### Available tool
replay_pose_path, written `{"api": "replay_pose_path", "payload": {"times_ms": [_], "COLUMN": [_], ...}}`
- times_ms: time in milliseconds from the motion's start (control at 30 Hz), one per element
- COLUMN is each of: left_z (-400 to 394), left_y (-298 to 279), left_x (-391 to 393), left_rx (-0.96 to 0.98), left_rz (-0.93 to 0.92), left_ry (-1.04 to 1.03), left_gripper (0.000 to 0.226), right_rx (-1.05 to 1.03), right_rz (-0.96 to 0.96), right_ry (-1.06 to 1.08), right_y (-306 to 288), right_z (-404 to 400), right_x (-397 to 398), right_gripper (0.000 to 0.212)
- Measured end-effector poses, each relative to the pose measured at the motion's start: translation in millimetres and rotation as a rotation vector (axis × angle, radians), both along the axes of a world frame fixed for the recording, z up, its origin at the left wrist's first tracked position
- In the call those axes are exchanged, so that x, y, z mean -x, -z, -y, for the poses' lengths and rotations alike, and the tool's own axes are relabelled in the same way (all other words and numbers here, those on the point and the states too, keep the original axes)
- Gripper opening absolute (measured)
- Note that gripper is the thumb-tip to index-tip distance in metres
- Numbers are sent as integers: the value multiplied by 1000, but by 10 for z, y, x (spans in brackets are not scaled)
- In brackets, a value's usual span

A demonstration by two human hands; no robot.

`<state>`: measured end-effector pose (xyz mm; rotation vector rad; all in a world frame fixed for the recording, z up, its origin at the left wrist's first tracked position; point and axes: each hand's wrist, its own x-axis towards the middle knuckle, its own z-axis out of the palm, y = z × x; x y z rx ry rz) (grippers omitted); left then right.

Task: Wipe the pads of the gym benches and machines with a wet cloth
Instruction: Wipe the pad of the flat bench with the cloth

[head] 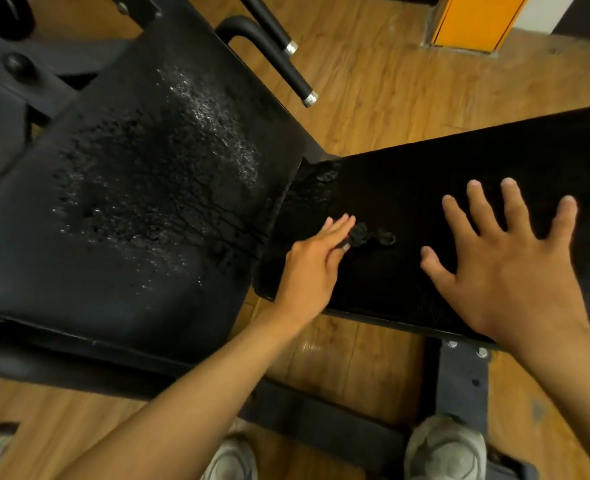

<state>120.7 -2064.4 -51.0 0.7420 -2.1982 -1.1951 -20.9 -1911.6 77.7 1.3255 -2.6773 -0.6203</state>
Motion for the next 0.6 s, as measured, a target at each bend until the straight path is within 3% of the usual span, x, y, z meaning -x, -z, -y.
{"api": "replay_pose_path", "payload": {"times_ms": [267, 433, 600], "left_z": [1145, 711, 228], "left_y": [-65, 71, 118], "left_x": [1270, 581, -48], "left_rx": [23, 100, 137], "left_rz": [265, 63, 32], "left_ry": [-96, 19, 51], "left_gripper": [42, 48, 52], "right_rx": [12, 16, 24], "right_rz": [0, 14, 11], "right_ry": [6, 2, 2], "right_y": [2, -9, -19], "right_z": [0, 12, 13], "right_x": [-6, -15, -41], "right_gripper": [85, 83, 84]}}
